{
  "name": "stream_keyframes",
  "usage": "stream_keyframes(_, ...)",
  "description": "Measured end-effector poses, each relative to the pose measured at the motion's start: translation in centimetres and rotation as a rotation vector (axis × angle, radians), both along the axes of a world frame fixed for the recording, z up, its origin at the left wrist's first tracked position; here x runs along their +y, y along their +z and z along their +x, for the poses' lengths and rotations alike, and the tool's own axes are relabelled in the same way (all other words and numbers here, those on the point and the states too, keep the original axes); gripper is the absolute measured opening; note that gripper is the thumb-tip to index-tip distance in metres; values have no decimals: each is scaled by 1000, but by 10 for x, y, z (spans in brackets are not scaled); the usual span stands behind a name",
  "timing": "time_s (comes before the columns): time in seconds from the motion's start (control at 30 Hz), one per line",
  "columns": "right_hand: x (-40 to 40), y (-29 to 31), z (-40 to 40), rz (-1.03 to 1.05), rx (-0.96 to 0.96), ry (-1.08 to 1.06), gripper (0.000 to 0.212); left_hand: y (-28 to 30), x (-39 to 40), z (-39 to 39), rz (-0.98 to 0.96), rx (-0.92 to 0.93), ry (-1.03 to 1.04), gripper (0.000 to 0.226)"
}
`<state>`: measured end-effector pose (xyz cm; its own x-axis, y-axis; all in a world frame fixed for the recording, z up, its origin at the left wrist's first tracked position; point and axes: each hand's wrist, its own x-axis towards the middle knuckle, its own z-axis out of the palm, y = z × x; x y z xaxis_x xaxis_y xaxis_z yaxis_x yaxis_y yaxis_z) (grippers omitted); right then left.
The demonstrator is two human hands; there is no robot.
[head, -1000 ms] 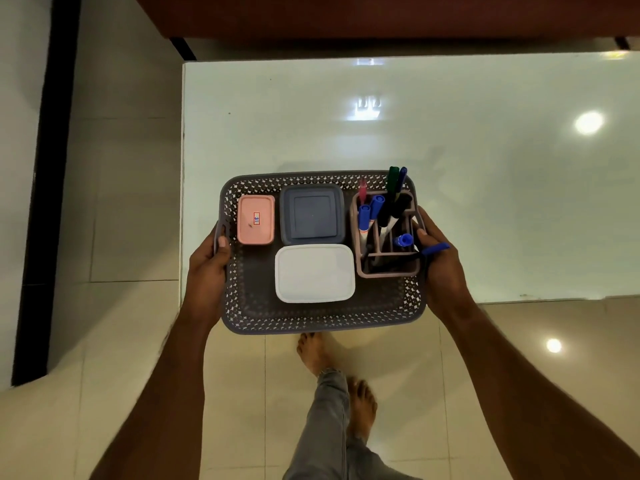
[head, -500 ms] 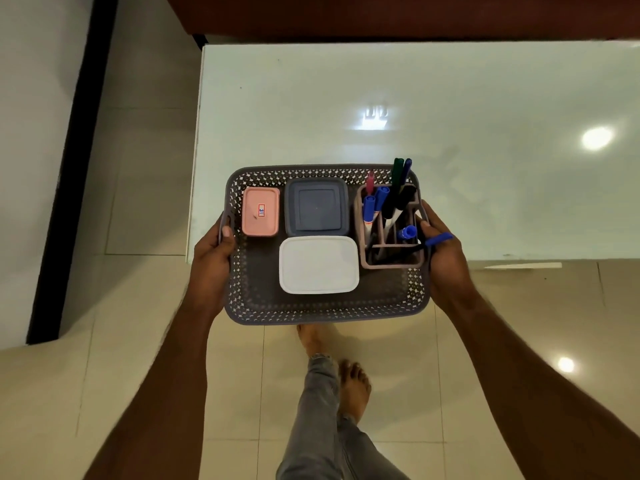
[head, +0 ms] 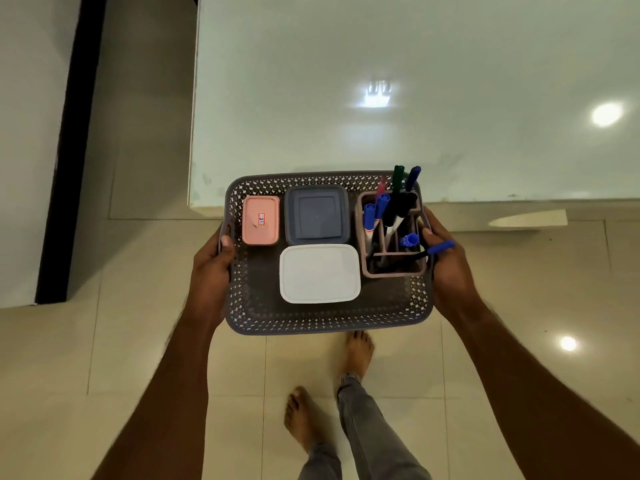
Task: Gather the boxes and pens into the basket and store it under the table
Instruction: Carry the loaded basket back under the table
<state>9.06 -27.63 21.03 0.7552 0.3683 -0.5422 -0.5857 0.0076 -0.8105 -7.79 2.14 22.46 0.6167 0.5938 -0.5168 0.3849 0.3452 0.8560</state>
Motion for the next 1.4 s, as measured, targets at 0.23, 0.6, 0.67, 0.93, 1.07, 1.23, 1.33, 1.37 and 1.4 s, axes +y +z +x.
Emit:
stream_keyframes(0.23, -8, -15, -43, 27, 2, -8, 44, -20, -6, -43, -34, -7, 12, 36)
stream_keyframes(0.6, -19, -80, -96, -6, 48, -28, 46, -93, -11, -98, -74, 24, -15, 36)
stream_keyframes(0.67, -18, -90, -97, -11, 49, -22, 48, -104, -12, -99, -63, 42, -23, 36)
stream_keyframes(0.93, -4, -127, -82, -32, 73, 9, 48, -146, -2, -77, -34, 125, -27, 34)
stream_keyframes(1.07, -1, -156, -70, -59, 109, -24, 47, -171, 3, -61, -31, 130, -57, 35)
stream_keyframes(1.23, 6, -180, -53, -33, 111, -38, 45, -199, 10, -42, -11, 115, -91, 36)
stream_keyframes(1.33, 11, -190, -40, -7, 116, -45, 45, -213, 13, -31, -2, 124, -95, 37)
stream_keyframes(1.37, 14, -193, -36, -5, 121, -50, 44, -216, 13, -28, -1, 129, -96, 38)
stream_keyframes(1.4, 16, -197, -31, 0, 126, -49, 44, -220, 14, -25, 1, 134, -96, 38)
